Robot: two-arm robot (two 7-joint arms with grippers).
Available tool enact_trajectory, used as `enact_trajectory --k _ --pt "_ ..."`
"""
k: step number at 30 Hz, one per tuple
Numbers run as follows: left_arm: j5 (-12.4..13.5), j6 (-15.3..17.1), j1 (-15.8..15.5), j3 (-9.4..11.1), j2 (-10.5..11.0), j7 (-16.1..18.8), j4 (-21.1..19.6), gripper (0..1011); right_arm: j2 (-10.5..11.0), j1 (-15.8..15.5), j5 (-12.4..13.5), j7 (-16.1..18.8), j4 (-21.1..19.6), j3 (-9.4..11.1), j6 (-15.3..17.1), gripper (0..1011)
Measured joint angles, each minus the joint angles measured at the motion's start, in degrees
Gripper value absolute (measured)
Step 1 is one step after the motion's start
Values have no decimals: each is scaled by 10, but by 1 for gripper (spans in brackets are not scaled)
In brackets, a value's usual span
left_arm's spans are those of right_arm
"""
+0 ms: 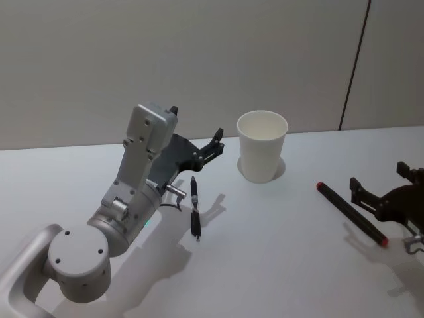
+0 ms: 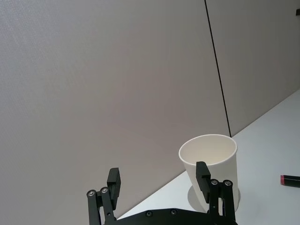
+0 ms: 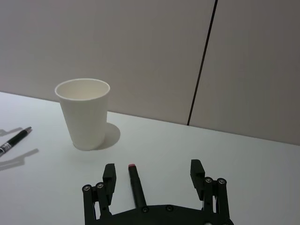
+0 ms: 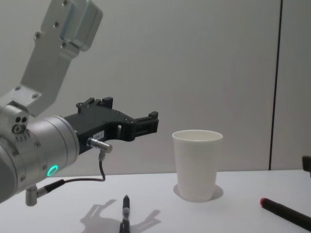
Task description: Place the pen into the pen holder.
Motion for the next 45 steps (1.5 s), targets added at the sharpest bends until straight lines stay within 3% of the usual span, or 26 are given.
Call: enact_trajectory --k 10,25,45 --pt "0 0 0 0 0 0 0 1001 -11 32 -19 13 18 -5 61 1002" --pt "0 0 0 0 0 0 0 1001 -45 83 -55 31 55 -24 164 1002" --pt "0 0 0 0 0 0 0 1001 -73 100 -69 15 80 -31 220 1002"
